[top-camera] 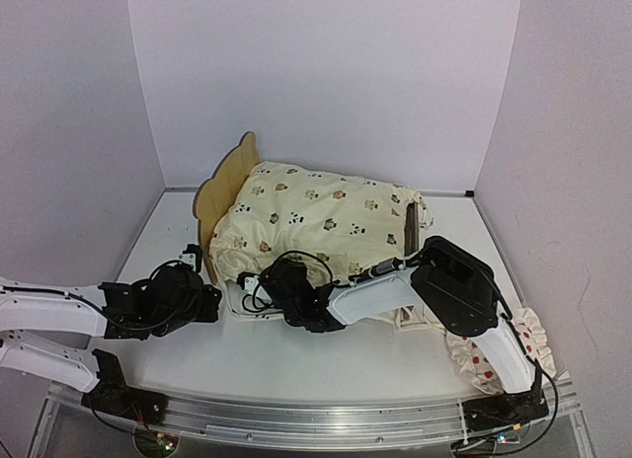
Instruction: Set up the pet bed
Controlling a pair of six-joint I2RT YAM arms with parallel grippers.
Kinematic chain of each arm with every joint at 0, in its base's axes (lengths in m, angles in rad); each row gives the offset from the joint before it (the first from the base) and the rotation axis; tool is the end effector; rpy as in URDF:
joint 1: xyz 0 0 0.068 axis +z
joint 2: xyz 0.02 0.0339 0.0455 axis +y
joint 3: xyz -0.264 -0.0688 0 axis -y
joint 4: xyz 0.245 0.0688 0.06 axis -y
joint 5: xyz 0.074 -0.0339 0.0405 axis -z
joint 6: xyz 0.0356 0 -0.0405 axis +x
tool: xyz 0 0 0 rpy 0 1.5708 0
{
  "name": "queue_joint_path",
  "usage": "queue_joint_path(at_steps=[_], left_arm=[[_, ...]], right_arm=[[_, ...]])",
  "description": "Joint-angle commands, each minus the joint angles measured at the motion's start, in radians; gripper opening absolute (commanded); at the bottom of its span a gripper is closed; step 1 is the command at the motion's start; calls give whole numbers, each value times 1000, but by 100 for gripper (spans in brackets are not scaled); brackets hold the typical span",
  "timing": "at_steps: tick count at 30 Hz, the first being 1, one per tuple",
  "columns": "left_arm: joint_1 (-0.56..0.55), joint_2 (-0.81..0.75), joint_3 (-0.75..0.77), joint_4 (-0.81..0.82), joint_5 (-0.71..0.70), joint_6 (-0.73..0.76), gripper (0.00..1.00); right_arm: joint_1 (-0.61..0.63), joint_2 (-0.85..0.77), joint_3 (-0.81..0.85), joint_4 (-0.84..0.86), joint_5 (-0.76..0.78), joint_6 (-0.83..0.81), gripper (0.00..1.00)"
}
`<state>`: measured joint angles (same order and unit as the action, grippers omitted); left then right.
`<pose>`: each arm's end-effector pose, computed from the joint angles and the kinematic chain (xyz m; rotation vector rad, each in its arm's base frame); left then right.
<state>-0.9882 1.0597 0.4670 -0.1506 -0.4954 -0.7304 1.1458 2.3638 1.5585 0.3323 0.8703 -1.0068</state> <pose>0.1270 -0.1620 0.1854 0.0409 2.2336 -0.3718 0.2340 0.4511 0.1195 -1.3962 1.3579 -0.7892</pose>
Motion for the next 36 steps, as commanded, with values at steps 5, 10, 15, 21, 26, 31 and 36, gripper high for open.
queue_joint_path(at_steps=[5,10,15,21,26,31,36], left_arm=[[5,-53,-74,38,-14,-58,20],[11,-28,-79,83,-17,-42,19],[18,-66,-98,109,-19,-22,19],[22,-100,-143,207,-19,35,21],[23,-127,-179,309,-29,100,23],[26,-145,-202,383,-58,165,24],[53,-203,-217,393,-116,165,20]], right_arm=[[18,-106,44,-21,8,63,24],[18,-154,78,-104,3,114,19],[20,-173,102,-110,14,95,17],[22,-199,151,-123,15,84,15],[23,-209,214,-175,15,87,13],[24,-232,251,-209,27,96,12],[25,-270,264,-243,18,107,11]])
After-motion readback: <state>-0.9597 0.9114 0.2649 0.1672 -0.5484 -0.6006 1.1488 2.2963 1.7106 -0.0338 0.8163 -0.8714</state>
